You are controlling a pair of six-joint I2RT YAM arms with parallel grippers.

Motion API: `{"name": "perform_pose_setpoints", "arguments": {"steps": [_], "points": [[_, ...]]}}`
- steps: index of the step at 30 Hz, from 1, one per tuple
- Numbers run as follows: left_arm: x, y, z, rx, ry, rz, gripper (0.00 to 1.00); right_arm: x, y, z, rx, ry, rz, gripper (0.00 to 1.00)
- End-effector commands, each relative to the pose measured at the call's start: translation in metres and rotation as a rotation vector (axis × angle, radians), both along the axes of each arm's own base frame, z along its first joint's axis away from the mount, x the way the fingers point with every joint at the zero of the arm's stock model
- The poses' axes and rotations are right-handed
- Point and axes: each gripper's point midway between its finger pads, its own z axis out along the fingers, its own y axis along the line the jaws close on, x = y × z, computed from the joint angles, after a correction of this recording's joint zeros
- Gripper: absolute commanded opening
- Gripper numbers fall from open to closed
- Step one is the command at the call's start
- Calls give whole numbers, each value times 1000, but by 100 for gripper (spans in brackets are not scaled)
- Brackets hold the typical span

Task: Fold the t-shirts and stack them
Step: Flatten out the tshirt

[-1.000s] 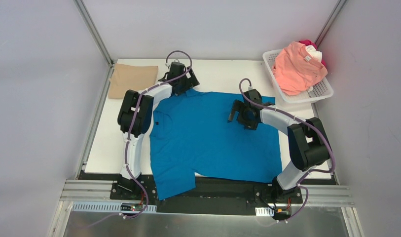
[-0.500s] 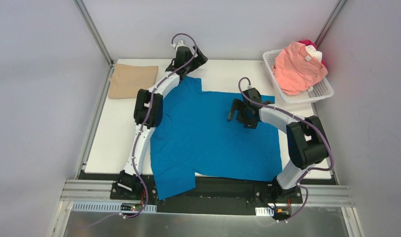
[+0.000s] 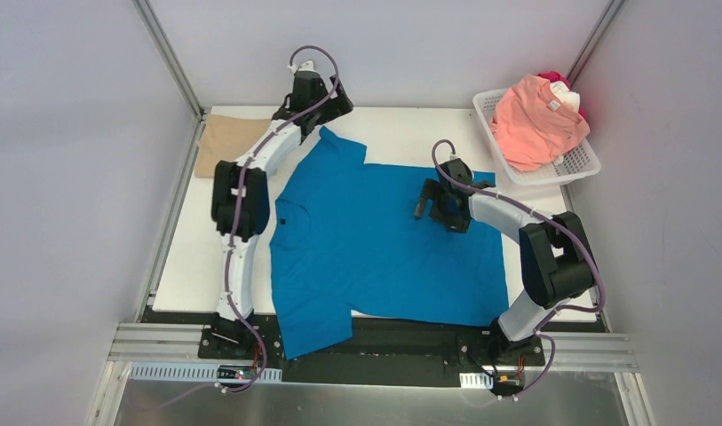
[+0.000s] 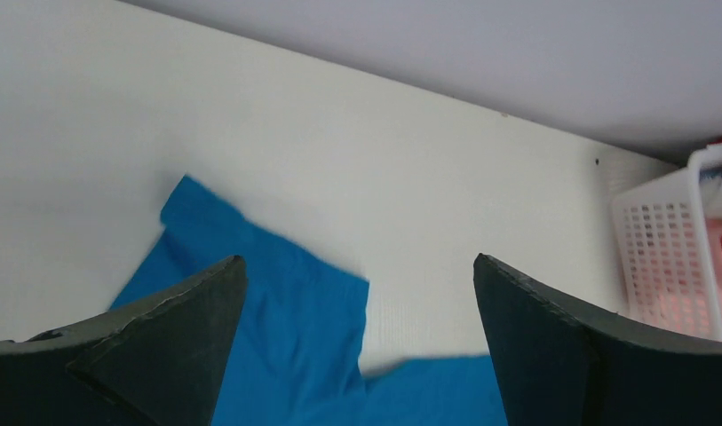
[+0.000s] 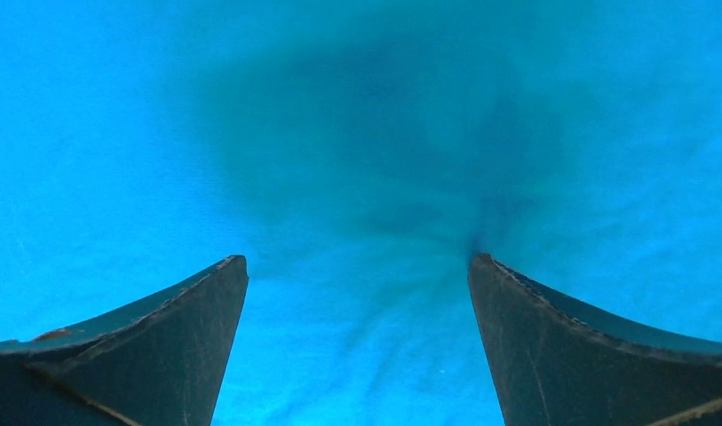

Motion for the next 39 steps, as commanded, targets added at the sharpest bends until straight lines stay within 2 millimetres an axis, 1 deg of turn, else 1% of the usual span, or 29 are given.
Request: {"name": "perform_pose_setpoints", "arguments": {"steps": [1,2,3,4,7,9,12,14,15,16,18,21,25,26,31,32,34,35,38,39], "points": [[-71,25,85,72,-69,-21,99,6,-26,40,-89,-85,-97,100],[-91,31,73,69,-22,-12,99,7,-30,46,-100,-101,-121,100],[-110,31,65,56,10,-32,99,8,-34,50,-104,-114,-140,100],[-127,30,50,46,56,-50,99,10,-38,53,-103,-122,-161,100],[-169,22,15,19,161,-124,99,15,-52,53,-106,-109,-209,100],[-185,21,-8,21,232,-146,99,21,-62,51,-125,-100,-237,100],[-191,25,-38,52,321,-129,99,37,-73,46,-141,-88,-271,100],[-190,26,-55,83,377,-135,99,49,-78,41,-151,-68,-279,100],[-190,26,-63,95,406,-139,99,52,-80,33,-161,-44,-281,100],[-189,27,-70,107,426,-138,99,57,-81,31,-166,-34,-281,100],[-181,30,-79,137,440,-121,99,66,-82,25,-177,-26,-267,100],[-171,43,-94,179,490,-74,99,77,-82,13,-187,4,-258,100],[-156,58,-116,167,555,-26,99,92,-82,1,-185,31,-254,100],[-153,62,-125,166,577,-18,99,95,-82,-1,-181,35,-253,100],[-130,82,-139,148,600,30,99,115,-82,-11,-167,59,-244,100],[-125,84,-140,134,603,35,99,119,-81,-16,-164,69,-241,100],[-117,86,-144,114,608,37,99,127,-79,-19,-147,77,-232,100],[-111,87,-142,106,599,44,99,132,-79,-21,-143,82,-232,100],[-96,87,-142,93,585,45,99,146,-78,-21,-135,82,-231,100],[-91,86,-143,91,580,43,99,153,-77,-17,-129,73,-229,100]]}}
